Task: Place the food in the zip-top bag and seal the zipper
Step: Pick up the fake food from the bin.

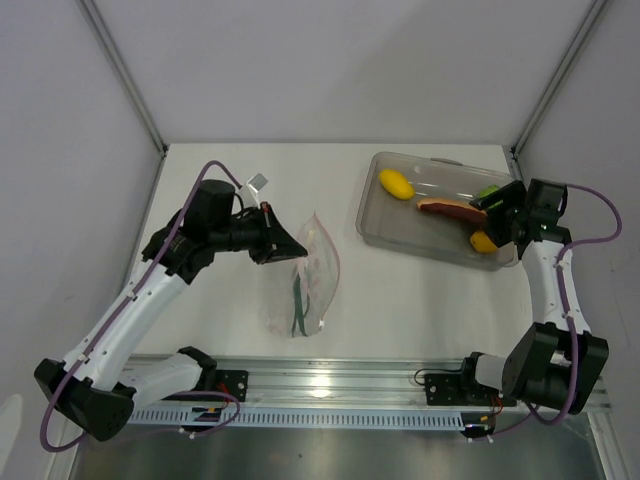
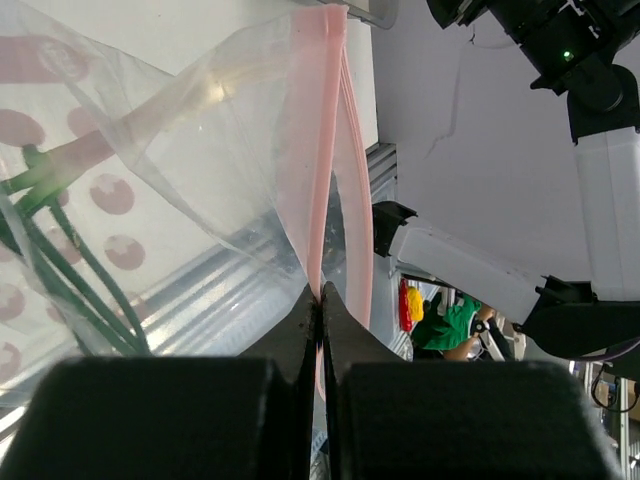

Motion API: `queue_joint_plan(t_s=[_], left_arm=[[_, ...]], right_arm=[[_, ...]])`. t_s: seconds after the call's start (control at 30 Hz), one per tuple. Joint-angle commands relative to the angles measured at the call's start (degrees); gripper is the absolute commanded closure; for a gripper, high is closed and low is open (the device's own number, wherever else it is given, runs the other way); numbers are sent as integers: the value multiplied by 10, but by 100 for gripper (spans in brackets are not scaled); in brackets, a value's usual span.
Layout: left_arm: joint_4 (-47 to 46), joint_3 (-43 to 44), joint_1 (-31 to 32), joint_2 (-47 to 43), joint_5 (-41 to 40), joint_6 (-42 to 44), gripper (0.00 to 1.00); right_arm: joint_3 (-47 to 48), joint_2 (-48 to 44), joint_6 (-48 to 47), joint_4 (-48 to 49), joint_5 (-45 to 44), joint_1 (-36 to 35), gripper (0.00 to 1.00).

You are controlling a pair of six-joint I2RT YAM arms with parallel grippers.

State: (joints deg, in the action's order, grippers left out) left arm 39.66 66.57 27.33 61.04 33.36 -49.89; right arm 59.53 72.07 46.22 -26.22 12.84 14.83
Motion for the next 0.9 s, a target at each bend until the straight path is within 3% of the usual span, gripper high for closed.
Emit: queue_joint_plan(t_s=[0.0, 0.17, 0.3, 0.87], left_arm=[[-28, 19, -4, 12, 10, 35, 99], [-55, 0, -11, 27, 36, 40, 99], [-61, -7, -20, 41, 55, 48, 99], [-88, 3, -33, 101, 79, 52, 99]], right_arm=[[-24, 6, 53, 70, -32, 6, 28], [-52, 10, 113, 89, -103, 4, 36], [-63, 33, 136, 108, -146, -3, 36], [-44, 177, 189, 208, -169, -17, 35]])
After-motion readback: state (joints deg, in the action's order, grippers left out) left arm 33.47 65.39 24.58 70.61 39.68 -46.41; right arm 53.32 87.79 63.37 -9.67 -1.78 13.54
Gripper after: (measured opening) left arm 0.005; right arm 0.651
